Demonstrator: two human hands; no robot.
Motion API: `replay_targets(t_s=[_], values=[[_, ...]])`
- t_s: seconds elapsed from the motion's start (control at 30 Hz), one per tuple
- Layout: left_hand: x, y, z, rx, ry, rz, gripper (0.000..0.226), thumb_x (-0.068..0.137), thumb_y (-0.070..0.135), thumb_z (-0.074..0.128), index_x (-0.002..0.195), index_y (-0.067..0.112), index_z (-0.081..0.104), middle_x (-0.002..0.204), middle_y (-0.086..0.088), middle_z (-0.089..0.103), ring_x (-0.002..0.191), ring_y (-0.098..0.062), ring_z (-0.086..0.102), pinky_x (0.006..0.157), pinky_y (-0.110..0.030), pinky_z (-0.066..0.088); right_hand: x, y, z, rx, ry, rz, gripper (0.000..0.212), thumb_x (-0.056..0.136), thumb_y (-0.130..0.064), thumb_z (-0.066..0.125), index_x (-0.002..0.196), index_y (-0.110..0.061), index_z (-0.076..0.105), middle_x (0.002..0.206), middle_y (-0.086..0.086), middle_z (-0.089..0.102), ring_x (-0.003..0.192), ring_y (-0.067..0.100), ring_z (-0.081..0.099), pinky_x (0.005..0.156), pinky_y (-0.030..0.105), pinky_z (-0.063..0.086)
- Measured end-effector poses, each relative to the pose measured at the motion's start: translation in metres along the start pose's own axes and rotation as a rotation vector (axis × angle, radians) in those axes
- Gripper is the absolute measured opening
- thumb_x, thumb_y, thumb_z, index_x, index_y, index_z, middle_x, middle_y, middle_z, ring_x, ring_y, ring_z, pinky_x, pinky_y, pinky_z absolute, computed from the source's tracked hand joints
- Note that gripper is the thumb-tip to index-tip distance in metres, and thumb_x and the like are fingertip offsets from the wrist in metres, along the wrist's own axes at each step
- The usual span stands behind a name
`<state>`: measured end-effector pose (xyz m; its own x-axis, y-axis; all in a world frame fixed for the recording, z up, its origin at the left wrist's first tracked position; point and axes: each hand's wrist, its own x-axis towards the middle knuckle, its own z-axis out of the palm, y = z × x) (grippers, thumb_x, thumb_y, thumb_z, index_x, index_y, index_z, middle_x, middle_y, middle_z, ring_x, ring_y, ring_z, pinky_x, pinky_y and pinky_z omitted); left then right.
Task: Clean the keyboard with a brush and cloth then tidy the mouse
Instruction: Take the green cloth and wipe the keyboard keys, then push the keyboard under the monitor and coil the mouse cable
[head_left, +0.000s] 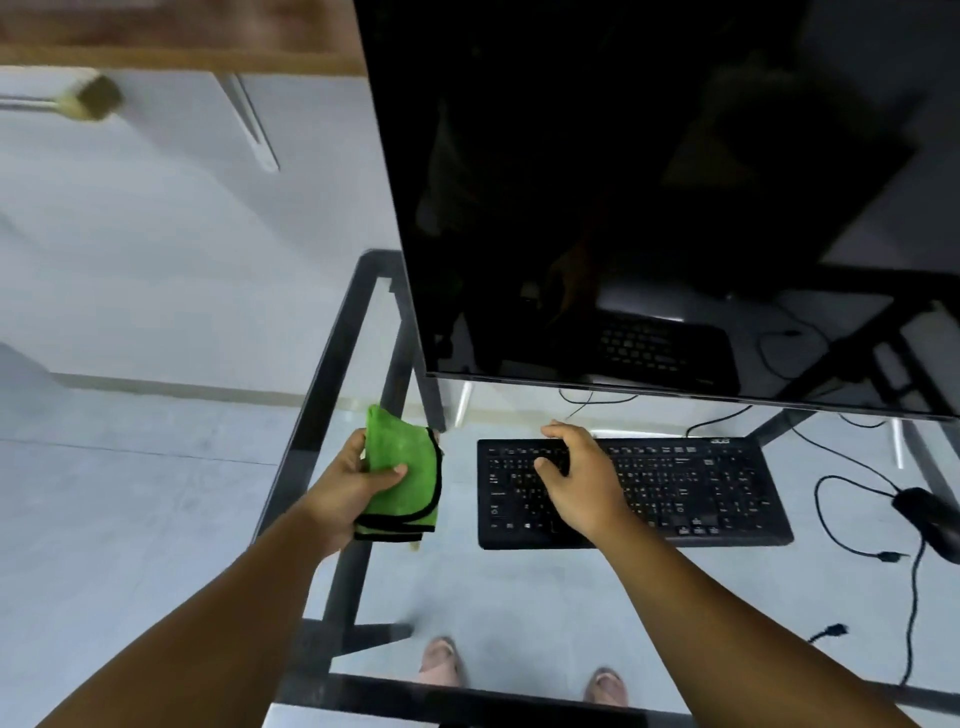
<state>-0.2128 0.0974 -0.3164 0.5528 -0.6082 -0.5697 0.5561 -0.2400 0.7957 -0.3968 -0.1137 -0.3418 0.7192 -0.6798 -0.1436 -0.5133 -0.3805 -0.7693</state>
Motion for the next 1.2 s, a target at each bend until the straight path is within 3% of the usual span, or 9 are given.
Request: replay_targets(t_s=[0.2, 0.3, 0.53, 0.7, 0.77, 0.87, 1.0, 1.1, 1.2], values=[[0.018, -0.001, -0.051, 0.086, 0.083, -0.034, 0.038, 0.09, -0.002, 0.059, 0.119, 0.022, 0.051, 0.116, -0.015, 0.063, 0.1, -0.034, 0.064, 0.075, -0.047, 0.058, -0.004, -0.001, 0.018, -0.032, 0.09, 0.051, 0.033, 0.09, -0.015, 0.062, 0.123, -0.019, 0.058, 0.131, -0.005, 0.053, 0.125, 0.011, 0.047, 0.103, 0.018, 0.03], [0.026, -0.007, -0.06, 0.347, 0.151, -0.051, 0.04, 0.09, 0.004, 0.063, 0.121, 0.022, 0.047, 0.117, -0.014, 0.062, 0.104, -0.032, 0.061, 0.09, -0.048, 0.052, -0.007, 0.0, 0.021, -0.042, 0.098, 0.081, 0.033, 0.091, -0.014, 0.061, 0.123, -0.018, 0.058, 0.132, -0.005, 0.051, 0.126, 0.011, 0.046, 0.099, 0.015, 0.026], [0.035, -0.017, -0.059, 0.876, 0.437, -0.026, 0.055, 0.08, 0.017, 0.073, 0.127, 0.009, 0.046, 0.113, -0.013, 0.061, 0.103, -0.034, 0.057, 0.08, -0.039, 0.046, -0.013, 0.01, 0.018, -0.055, 0.129, 0.126, 0.033, 0.09, -0.014, 0.062, 0.123, -0.02, 0.058, 0.135, -0.002, 0.051, 0.127, 0.015, 0.047, 0.102, 0.019, 0.029], [0.033, -0.02, -0.05, 1.108, 0.504, -0.035, 0.088, 0.073, 0.022, 0.078, 0.146, 0.012, 0.029, 0.141, -0.012, 0.041, 0.128, -0.035, 0.044, 0.101, -0.049, 0.044, -0.011, 0.015, 0.009, -0.063, 0.107, 0.132, 0.033, 0.091, -0.014, 0.061, 0.123, -0.019, 0.058, 0.134, -0.003, 0.051, 0.126, 0.015, 0.048, 0.099, 0.018, 0.031], [0.029, -0.02, -0.041, 1.188, 0.548, -0.02, 0.085, 0.075, 0.02, 0.072, 0.147, 0.015, 0.027, 0.143, -0.01, 0.037, 0.131, -0.033, 0.04, 0.102, -0.051, 0.041, -0.008, 0.018, 0.003, -0.076, 0.095, 0.129, 0.033, 0.091, -0.015, 0.061, 0.123, -0.019, 0.058, 0.133, -0.003, 0.051, 0.125, 0.015, 0.047, 0.098, 0.018, 0.031], [0.024, -0.023, -0.02, 1.172, 0.592, 0.167, 0.06, 0.079, 0.013, 0.06, 0.137, 0.01, 0.04, 0.136, -0.012, 0.043, 0.122, -0.034, 0.044, 0.1, -0.05, 0.041, -0.005, 0.026, -0.008, -0.068, 0.109, 0.138, 0.034, 0.09, -0.014, 0.062, 0.123, -0.019, 0.058, 0.131, -0.002, 0.052, 0.125, 0.016, 0.048, 0.1, 0.02, 0.032], [0.022, -0.034, 0.03, 0.987, 0.493, 0.387, 0.039, 0.09, 0.018, 0.057, 0.128, 0.015, 0.052, 0.129, -0.006, 0.05, 0.116, -0.027, 0.051, 0.093, -0.037, 0.045, -0.005, 0.044, -0.032, -0.063, 0.161, 0.175, 0.037, 0.089, -0.013, 0.061, 0.125, -0.019, 0.057, 0.135, -0.002, 0.05, 0.127, 0.017, 0.046, 0.105, 0.023, 0.032], [0.027, -0.048, 0.068, 0.922, 0.366, 0.385, 0.041, 0.089, 0.024, 0.062, 0.128, 0.017, 0.052, 0.139, -0.004, 0.045, 0.118, -0.027, 0.054, 0.099, -0.04, 0.046, -0.006, 0.062, -0.056, -0.103, 0.223, 0.208, 0.041, 0.087, -0.016, 0.063, 0.127, -0.02, 0.054, 0.136, -0.001, 0.048, 0.128, 0.02, 0.046, 0.109, 0.036, 0.036], [0.028, -0.059, 0.097, 0.935, 0.256, 0.28, 0.063, 0.085, 0.041, 0.068, 0.139, 0.02, 0.042, 0.148, -0.005, 0.032, 0.129, -0.026, 0.046, 0.106, -0.042, 0.041, -0.008, 0.078, -0.082, -0.21, 0.232, 0.27, 0.057, 0.082, -0.037, 0.068, 0.133, -0.025, 0.047, 0.143, -0.004, 0.041, 0.131, 0.025, 0.041, 0.105, 0.053, 0.036]])
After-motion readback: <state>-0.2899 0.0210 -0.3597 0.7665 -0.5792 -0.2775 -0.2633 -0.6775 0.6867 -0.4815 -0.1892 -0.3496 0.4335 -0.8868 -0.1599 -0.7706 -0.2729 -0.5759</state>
